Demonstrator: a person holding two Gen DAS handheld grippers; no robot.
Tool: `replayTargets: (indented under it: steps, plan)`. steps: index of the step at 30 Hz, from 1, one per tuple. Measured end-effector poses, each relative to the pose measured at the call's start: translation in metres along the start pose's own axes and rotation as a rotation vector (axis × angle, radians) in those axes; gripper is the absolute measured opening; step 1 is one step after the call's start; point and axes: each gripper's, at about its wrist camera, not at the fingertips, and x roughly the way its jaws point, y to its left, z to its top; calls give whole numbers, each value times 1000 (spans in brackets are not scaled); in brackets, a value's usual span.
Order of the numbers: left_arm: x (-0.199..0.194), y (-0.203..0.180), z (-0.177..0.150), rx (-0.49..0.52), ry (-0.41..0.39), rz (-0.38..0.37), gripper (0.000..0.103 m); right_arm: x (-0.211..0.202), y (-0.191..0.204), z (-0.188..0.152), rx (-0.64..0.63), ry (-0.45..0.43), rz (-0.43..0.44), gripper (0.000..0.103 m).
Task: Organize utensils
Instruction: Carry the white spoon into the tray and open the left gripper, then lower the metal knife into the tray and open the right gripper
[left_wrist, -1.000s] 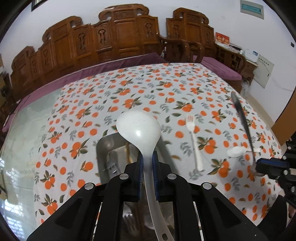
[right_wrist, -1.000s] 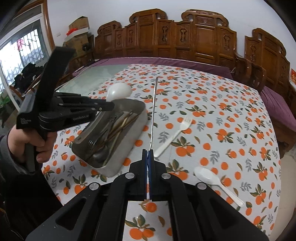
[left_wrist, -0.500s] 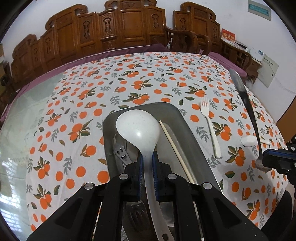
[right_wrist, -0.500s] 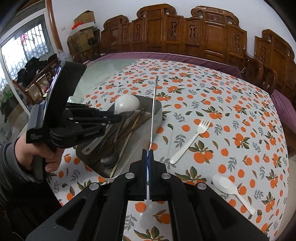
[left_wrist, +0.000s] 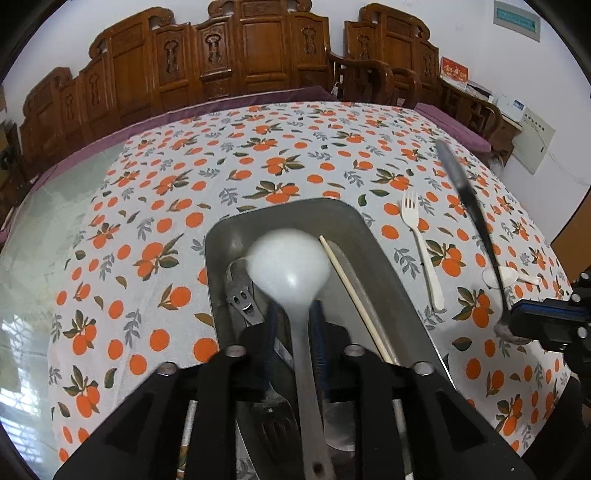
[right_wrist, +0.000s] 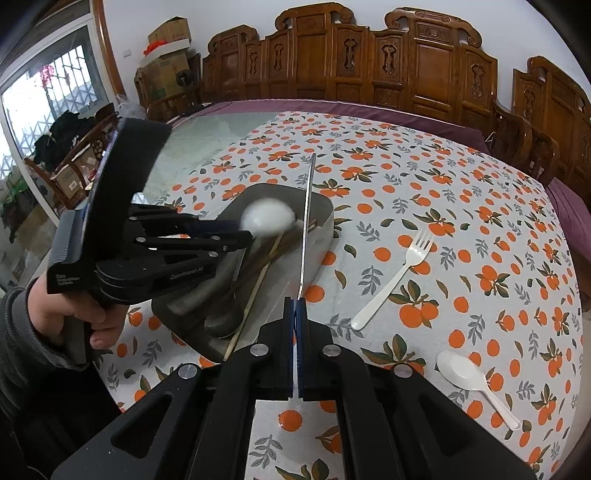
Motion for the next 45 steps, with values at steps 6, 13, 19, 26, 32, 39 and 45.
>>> replayTargets:
  steps: [6,13,19,26,32,39,45]
  plan:
    - [-10,0,0,7,-21,1,22,2,1,1,4,-2,3,2]
    - [-32,16,3,-15,-80,24,39,5,12,10,-4,-9,22,2]
    - [-49,34,7,-46,-132,59,60,11,23,20,-2,-20,52,2]
    - [-61,58,9,-98,-175,89,81,29,33,29,32,-15,103,2]
    - [-64,67,10,-111,-187,117,91,53,43,29,59,16,134,2]
    - [-65,72,10,-124,-193,123,92,74,44,20,89,68,143,2]
    - [-65,72,10,-121,-193,123,92,83,42,13,104,88,145,4]
